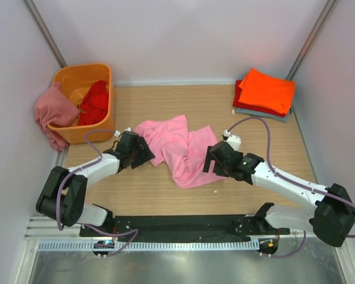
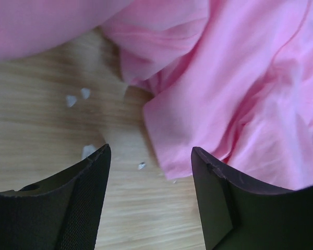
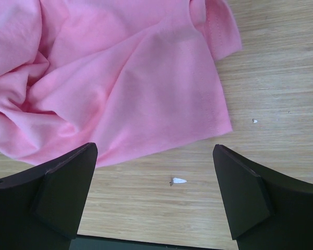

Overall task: Fold and stack the t-shirts
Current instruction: Flatten the tshirt out

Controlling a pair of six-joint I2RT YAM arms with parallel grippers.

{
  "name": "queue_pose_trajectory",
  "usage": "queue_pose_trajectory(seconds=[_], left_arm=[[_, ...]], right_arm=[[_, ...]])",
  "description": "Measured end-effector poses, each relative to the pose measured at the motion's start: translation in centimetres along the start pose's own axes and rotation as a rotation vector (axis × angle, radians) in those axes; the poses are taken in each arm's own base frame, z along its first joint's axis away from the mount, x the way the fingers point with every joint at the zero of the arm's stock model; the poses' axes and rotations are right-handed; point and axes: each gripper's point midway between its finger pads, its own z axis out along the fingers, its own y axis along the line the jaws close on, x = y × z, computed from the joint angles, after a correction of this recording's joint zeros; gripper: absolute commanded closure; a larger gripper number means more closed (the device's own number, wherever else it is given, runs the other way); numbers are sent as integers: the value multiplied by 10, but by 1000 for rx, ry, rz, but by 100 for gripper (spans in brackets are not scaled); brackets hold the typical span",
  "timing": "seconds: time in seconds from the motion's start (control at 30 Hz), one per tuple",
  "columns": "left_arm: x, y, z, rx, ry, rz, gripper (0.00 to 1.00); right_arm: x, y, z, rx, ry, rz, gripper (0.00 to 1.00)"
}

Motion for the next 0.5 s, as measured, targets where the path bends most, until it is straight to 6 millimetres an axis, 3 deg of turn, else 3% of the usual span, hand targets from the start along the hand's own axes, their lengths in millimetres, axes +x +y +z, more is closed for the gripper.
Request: queue_pose_trajectory(seconds=[0.17,0.27,0.3,0.4,0.5], left_arm=[[-7,-22,14,95,-61,-6,39],[-10,-29,21,127,-84,-8,53],[-10,-31,23,136,-87,-13,64],[-7,-30,28,136,-84,-27,86],[-4,-27,28,130,-80,-29,99]], right_arm=[[5,-5,1,7,7,-5,0],[7,-8,0,14,13,-9,0],[8,-9,0,16,14,-10,0],[9,-11,-1,22,18,-12,0],[9,-14,-2,28,15,-9,0]])
